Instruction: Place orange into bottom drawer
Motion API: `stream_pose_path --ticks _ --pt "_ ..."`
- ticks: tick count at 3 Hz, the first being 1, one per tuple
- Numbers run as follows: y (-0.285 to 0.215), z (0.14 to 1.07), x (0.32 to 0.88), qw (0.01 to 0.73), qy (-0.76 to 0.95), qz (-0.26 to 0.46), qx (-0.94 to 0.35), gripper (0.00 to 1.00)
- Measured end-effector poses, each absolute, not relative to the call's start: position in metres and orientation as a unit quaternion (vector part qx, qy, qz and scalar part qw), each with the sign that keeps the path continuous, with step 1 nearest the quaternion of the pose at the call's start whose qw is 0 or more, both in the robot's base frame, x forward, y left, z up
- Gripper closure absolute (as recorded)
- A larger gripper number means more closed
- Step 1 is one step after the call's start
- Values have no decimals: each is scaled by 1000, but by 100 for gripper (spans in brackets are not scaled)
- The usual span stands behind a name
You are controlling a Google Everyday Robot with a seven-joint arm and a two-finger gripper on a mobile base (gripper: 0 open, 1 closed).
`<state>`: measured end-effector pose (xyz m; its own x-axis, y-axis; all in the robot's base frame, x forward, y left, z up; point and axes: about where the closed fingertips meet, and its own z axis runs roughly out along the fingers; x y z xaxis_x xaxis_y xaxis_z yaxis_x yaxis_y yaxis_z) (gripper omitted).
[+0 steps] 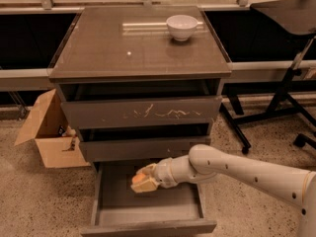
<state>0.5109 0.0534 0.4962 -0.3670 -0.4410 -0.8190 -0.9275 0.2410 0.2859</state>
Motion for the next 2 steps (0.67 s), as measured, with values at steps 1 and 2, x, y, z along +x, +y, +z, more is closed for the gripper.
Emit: stream_pose_path --ticks 1,2 --pt "35 448 504 295 744 391 -455 100" --pt "35 448 504 295 744 391 -455 100"
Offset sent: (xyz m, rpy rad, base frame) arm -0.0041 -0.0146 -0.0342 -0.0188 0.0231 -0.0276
